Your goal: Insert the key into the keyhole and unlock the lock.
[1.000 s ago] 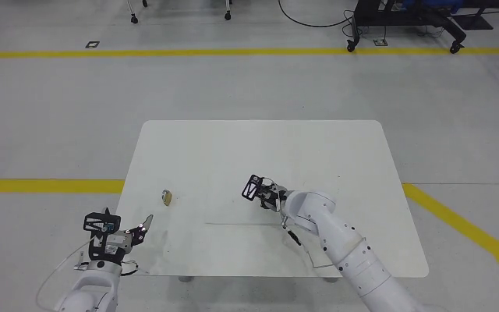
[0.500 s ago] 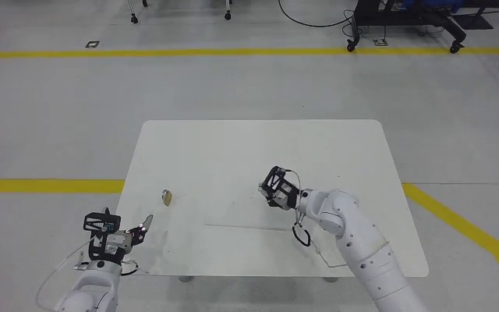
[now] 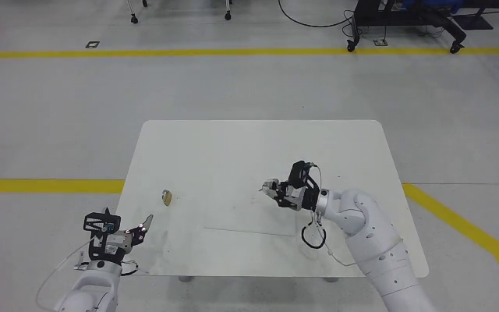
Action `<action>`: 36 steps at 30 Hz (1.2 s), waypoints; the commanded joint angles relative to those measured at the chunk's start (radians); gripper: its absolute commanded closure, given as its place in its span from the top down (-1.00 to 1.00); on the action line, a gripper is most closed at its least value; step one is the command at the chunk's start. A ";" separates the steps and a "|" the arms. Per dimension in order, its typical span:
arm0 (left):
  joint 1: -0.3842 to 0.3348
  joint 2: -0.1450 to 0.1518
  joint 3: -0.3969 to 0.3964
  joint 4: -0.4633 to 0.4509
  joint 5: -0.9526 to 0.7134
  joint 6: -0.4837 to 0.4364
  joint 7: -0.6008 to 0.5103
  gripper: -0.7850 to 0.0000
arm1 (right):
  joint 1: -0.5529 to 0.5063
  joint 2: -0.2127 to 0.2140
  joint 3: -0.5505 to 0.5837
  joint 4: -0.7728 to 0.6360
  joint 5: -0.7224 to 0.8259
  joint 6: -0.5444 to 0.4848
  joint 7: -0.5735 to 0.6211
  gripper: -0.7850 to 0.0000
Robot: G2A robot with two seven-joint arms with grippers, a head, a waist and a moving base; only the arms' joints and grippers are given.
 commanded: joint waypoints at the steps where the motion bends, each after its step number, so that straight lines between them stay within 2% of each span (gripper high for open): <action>1: 0.000 0.000 0.000 0.000 0.000 0.000 0.000 1.00 | 0.000 0.007 -0.015 -0.002 0.076 -0.007 -0.001 -1.00; 4: 0.000 0.000 0.000 0.000 0.000 0.000 0.000 1.00 | -0.008 0.027 -0.042 -0.025 0.181 -0.007 0.009 -1.00; 21: 0.000 0.000 0.001 -0.002 -0.001 -0.003 0.001 1.00 | -0.008 0.027 -0.042 -0.025 0.181 -0.007 0.009 -1.00; 24: 0.014 0.001 -0.008 -0.053 -0.055 -0.086 -0.001 1.00 | -0.008 0.027 -0.042 -0.025 0.181 -0.007 0.009 -1.00; 27: 0.041 0.006 -0.051 -0.113 -0.135 -0.183 -0.022 1.00 | -0.008 0.027 -0.042 -0.025 0.181 -0.007 0.009 -1.00; 32: 0.123 0.013 -0.104 -0.231 -0.205 -0.336 -0.040 1.00 | -0.008 0.027 -0.042 -0.025 0.181 -0.007 0.009 -1.00; 34: 0.136 0.019 -0.118 -0.258 -0.262 -0.448 -0.087 1.00 | -0.008 0.027 -0.042 -0.025 0.181 -0.007 0.009 -1.00; 36: 0.116 0.027 -0.130 -0.250 -0.373 -0.577 -0.171 1.00 | -0.008 0.027 -0.042 -0.025 0.181 -0.007 0.009 -1.00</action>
